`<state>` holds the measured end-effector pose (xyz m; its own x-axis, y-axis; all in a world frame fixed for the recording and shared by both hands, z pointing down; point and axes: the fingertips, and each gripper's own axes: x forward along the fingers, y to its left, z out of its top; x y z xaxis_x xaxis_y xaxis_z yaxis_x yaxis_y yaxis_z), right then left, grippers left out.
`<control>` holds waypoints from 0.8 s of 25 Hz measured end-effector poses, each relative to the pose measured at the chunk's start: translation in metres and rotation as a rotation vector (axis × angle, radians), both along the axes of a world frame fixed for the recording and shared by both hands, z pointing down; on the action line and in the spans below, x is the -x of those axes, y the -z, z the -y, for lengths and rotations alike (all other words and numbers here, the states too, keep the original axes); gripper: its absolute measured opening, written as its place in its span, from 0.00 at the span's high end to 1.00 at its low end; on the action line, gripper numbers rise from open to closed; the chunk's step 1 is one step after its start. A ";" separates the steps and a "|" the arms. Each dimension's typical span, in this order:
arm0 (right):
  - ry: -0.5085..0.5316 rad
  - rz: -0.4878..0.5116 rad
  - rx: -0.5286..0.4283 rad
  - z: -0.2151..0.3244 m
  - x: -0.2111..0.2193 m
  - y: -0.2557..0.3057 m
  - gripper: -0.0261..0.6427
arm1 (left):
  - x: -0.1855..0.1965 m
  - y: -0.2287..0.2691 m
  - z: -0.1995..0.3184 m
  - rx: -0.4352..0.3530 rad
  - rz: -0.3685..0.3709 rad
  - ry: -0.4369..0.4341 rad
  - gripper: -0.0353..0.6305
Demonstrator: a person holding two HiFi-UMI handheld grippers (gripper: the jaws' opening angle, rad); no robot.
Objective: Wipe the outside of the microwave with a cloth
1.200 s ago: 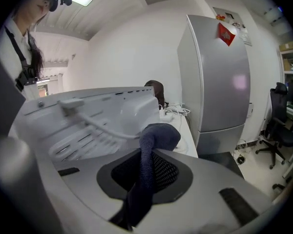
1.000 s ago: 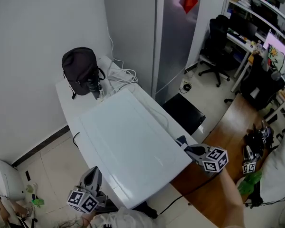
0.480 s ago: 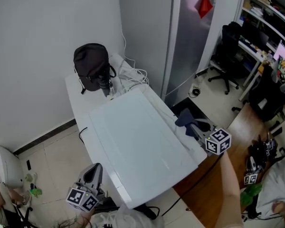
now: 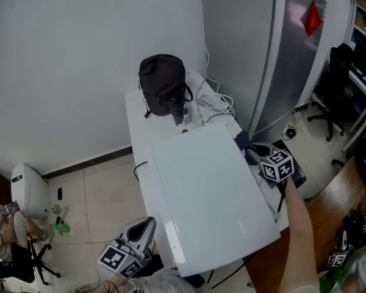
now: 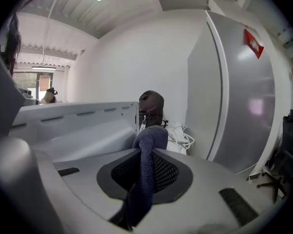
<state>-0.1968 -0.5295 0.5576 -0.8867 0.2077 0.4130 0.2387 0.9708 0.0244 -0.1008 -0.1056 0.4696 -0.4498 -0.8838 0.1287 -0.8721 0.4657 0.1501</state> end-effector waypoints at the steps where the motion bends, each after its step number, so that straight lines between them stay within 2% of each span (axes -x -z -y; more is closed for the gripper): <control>1: 0.013 -0.031 0.002 -0.004 0.000 -0.012 0.85 | -0.005 0.002 0.004 0.004 0.013 -0.020 0.97; 4: 0.034 -0.108 0.021 -0.012 -0.016 -0.042 0.85 | -0.017 0.008 0.018 0.021 0.064 -0.083 0.97; 8: 0.045 -0.163 0.065 -0.025 -0.060 -0.063 0.85 | -0.034 0.042 0.044 -0.046 0.063 -0.151 0.97; 14: -0.024 -0.160 0.150 -0.037 -0.138 -0.068 0.85 | -0.057 0.063 0.067 -0.104 0.059 -0.268 0.97; 20: -0.097 -0.148 0.160 -0.042 -0.215 -0.057 0.85 | -0.072 0.064 0.070 -0.102 0.060 -0.313 0.97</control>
